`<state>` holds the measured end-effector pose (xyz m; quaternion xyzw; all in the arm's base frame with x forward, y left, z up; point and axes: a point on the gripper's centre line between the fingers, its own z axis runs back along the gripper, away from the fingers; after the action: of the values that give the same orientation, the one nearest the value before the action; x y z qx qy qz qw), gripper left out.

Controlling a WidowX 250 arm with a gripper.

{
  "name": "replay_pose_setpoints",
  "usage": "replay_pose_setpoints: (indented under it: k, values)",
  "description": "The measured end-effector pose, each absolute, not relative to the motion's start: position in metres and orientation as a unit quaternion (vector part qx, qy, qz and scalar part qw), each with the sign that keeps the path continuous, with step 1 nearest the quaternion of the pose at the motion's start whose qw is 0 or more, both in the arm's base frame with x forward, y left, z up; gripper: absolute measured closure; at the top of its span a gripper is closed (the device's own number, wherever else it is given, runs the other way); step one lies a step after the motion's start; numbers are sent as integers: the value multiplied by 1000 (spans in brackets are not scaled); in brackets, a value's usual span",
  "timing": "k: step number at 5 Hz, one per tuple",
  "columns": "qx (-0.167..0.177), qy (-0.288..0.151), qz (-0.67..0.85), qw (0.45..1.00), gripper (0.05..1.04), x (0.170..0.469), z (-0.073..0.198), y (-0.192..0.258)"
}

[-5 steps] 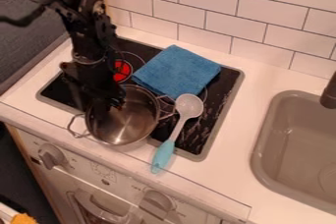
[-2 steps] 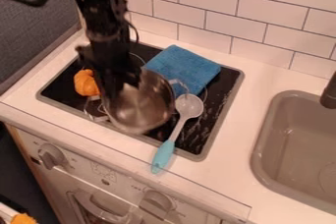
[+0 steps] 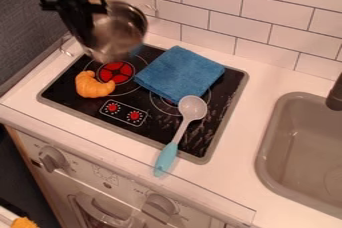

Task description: Move the silver pot on the upper left corner of the stove

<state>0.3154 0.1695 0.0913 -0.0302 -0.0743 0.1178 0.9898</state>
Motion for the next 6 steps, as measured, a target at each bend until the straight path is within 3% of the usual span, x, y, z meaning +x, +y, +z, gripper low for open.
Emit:
replay_pose_setpoints:
  k: [2, 6]
  values:
    - [-21, -37, 178, 983, 1006, 320, 64, 215]
    - [-19, -42, 169, 984, 977, 353, 40, 197]
